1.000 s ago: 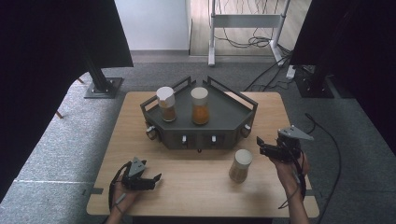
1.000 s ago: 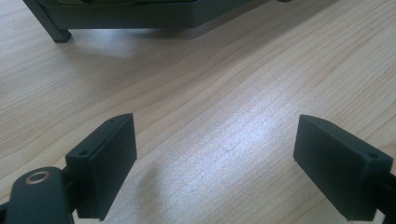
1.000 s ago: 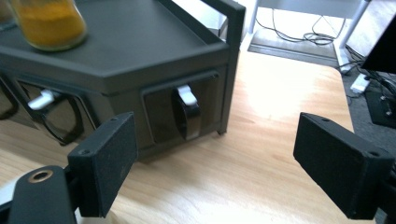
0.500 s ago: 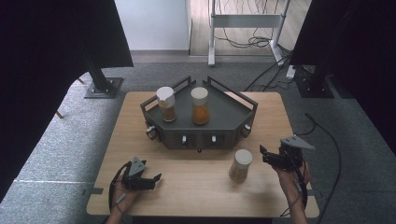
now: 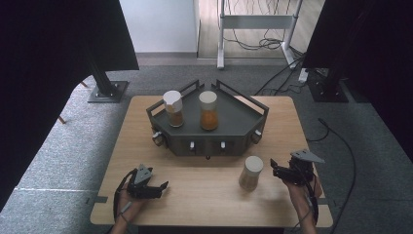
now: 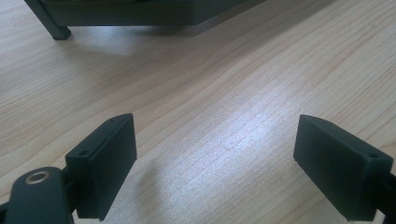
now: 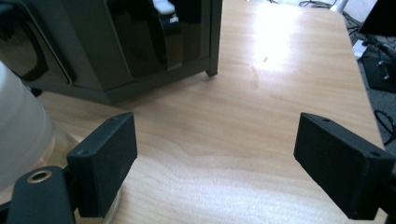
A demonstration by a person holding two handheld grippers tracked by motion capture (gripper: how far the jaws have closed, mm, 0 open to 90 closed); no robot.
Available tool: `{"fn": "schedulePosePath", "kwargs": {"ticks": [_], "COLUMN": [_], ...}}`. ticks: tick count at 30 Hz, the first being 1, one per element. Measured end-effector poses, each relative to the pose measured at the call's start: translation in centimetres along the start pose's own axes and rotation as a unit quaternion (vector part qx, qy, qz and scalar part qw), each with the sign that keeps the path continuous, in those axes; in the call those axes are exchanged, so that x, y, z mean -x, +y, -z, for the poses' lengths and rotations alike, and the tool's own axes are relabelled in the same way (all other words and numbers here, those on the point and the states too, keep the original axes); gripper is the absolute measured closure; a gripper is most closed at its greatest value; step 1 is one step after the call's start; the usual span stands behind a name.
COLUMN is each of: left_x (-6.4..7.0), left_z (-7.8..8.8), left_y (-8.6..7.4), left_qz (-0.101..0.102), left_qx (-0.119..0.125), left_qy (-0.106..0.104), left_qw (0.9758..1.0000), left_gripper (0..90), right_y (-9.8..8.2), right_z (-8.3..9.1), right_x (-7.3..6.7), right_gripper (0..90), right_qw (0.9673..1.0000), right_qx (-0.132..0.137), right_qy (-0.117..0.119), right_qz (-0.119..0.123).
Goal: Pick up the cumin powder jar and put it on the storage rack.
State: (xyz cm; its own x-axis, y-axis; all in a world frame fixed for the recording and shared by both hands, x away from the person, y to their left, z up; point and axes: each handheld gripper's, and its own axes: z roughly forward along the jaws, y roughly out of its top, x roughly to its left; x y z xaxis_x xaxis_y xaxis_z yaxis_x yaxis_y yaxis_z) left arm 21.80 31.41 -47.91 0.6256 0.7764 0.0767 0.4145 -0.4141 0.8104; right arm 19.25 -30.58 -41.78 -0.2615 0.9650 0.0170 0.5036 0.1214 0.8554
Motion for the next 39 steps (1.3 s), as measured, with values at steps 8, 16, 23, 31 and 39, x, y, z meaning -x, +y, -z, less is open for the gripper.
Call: {"fn": "schedulePosePath", "kwargs": {"ticks": [8, 16, 23, 31, 39], "left_x": [0.0, 0.0, 0.0, 0.0, 0.0], "left_z": [0.0, 0.0, 0.0, 0.0, 0.0], "left_y": [0.0, 0.1, 0.1, 0.1, 0.1], "left_qz": [0.001, -0.001, -0.002, -0.003, -0.005], "left_qx": [-0.002, -0.003, -0.004, -0.004, -0.004], "left_qy": [0.000, 0.000, 0.000, -0.001, -0.002], "left_qw": [1.0000, 1.0000, 1.0000, 1.0000, 1.0000], "left_gripper": [13.5, 13.5, 13.5, 13.5, 13.5], "right_y": [-1.4, -2.5, -3.5, -4.2, -4.5], "right_z": [-0.5, -0.8, -1.5, -1.8, -2.2], "right_x": [-0.1, -0.3, -0.8, -1.1, -1.2], "right_gripper": [12.6, 12.6, 12.6, 12.6, 12.2], "right_qw": [0.9999, 0.9998, 0.9994, 0.9991, 0.9986], "right_qx": [-0.015, -0.022, -0.032, -0.041, -0.050], "right_qy": [-0.001, -0.003, -0.009, -0.014, -0.014], "right_qz": [-0.004, -0.004, 0.001, 0.005, 0.005]}}
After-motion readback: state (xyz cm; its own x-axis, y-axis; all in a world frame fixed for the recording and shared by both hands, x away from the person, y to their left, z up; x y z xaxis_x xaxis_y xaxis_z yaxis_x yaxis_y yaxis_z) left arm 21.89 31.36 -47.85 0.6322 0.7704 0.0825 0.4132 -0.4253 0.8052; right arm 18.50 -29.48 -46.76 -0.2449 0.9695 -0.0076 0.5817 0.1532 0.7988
